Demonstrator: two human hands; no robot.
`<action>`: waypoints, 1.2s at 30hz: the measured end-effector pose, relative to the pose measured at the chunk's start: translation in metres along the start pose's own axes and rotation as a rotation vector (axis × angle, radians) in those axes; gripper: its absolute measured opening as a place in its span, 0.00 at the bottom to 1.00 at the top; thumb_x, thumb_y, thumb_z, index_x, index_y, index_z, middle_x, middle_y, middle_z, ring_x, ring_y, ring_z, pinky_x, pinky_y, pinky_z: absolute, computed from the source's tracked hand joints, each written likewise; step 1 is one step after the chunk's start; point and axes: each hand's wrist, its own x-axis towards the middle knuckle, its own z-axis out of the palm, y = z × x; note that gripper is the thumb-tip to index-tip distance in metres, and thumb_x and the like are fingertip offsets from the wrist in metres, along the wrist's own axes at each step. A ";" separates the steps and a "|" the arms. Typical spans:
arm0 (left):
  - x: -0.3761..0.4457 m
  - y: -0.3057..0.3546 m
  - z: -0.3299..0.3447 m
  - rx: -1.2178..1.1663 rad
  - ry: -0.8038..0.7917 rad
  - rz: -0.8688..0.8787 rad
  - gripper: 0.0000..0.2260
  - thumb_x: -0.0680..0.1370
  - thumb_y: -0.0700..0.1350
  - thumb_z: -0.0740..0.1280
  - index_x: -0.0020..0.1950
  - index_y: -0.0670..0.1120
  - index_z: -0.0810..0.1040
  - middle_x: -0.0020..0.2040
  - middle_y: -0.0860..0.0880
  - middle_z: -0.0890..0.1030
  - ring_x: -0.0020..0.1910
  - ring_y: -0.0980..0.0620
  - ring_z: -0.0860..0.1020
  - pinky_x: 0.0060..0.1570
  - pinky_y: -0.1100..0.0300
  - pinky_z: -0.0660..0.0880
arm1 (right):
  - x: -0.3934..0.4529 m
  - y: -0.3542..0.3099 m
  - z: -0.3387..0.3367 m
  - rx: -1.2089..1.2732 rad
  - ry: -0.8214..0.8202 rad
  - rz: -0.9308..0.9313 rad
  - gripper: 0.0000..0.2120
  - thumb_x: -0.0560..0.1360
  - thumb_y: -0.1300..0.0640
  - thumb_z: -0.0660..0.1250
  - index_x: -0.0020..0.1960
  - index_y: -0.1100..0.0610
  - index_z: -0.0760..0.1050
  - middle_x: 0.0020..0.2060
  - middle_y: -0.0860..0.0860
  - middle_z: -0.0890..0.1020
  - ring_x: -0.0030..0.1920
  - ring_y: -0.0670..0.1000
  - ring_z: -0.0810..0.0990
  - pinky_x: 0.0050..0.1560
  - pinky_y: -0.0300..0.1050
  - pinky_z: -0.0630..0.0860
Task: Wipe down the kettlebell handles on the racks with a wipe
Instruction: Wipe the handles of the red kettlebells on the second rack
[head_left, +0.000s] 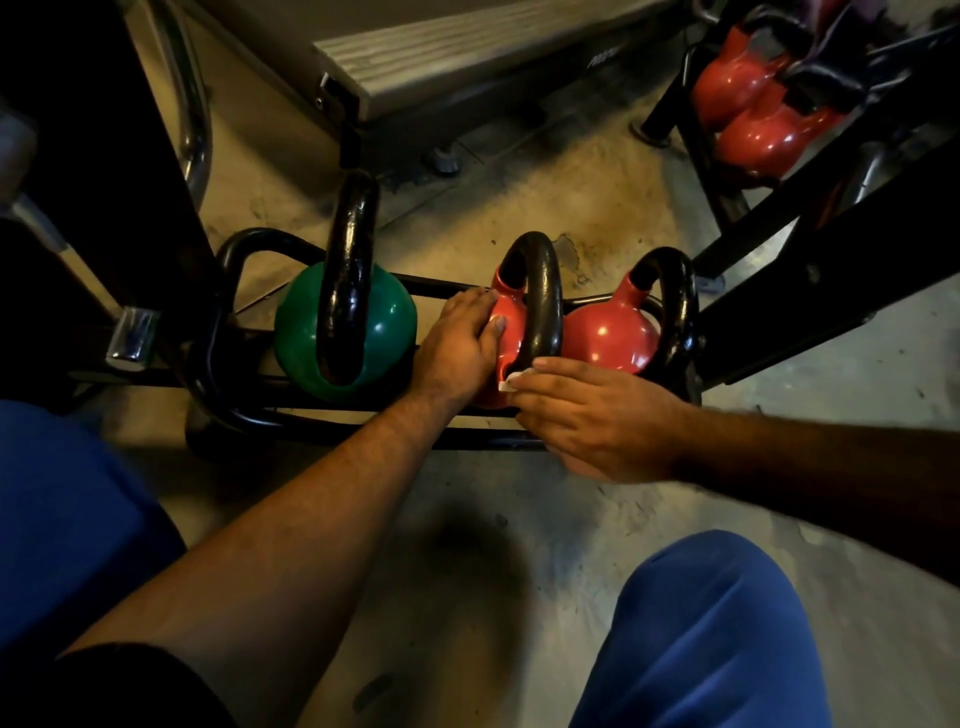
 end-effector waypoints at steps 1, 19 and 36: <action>0.000 0.000 0.000 0.000 0.002 -0.009 0.20 0.83 0.51 0.58 0.75 0.49 0.68 0.76 0.48 0.66 0.75 0.49 0.63 0.71 0.52 0.61 | 0.000 0.001 0.002 -0.003 0.007 0.012 0.24 0.69 0.56 0.77 0.63 0.59 0.80 0.66 0.59 0.79 0.71 0.58 0.73 0.74 0.58 0.64; 0.001 0.000 -0.001 0.010 -0.049 -0.024 0.21 0.83 0.54 0.56 0.76 0.51 0.67 0.77 0.50 0.65 0.77 0.51 0.60 0.73 0.48 0.62 | 0.023 0.035 -0.012 0.120 0.134 0.227 0.20 0.78 0.59 0.68 0.69 0.62 0.74 0.67 0.62 0.77 0.70 0.61 0.74 0.72 0.58 0.68; 0.004 -0.005 0.003 0.042 -0.049 0.000 0.21 0.82 0.53 0.56 0.75 0.50 0.68 0.74 0.50 0.68 0.73 0.51 0.65 0.70 0.46 0.67 | 0.040 0.062 -0.021 0.309 -0.017 0.563 0.35 0.80 0.31 0.52 0.73 0.56 0.70 0.73 0.57 0.71 0.76 0.55 0.66 0.75 0.56 0.65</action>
